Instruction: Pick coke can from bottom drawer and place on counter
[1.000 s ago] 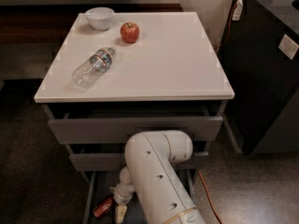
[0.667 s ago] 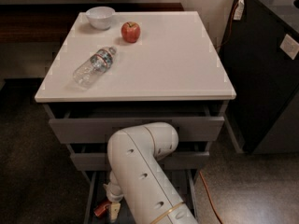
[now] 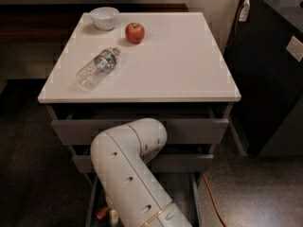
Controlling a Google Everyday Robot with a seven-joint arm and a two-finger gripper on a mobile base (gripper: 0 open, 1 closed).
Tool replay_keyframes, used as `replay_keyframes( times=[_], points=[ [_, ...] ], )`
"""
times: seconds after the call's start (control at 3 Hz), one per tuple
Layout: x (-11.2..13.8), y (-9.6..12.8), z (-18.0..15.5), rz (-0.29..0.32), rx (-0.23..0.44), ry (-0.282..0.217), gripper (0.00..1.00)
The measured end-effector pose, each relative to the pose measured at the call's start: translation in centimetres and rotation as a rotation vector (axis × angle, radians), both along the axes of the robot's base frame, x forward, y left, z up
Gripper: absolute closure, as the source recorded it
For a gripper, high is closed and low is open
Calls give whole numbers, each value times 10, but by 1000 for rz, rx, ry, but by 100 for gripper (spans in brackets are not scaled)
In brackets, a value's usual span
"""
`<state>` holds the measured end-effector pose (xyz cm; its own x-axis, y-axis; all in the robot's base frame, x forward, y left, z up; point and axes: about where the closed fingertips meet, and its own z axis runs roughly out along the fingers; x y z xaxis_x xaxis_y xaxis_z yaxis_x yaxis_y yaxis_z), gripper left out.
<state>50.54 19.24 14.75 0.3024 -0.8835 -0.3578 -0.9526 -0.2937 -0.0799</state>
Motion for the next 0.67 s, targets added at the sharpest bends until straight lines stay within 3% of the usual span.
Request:
replay_keyframes(
  times=[0.67],
  points=[
    [-5, 17, -10, 63, -73, -17, 0]
  ],
)
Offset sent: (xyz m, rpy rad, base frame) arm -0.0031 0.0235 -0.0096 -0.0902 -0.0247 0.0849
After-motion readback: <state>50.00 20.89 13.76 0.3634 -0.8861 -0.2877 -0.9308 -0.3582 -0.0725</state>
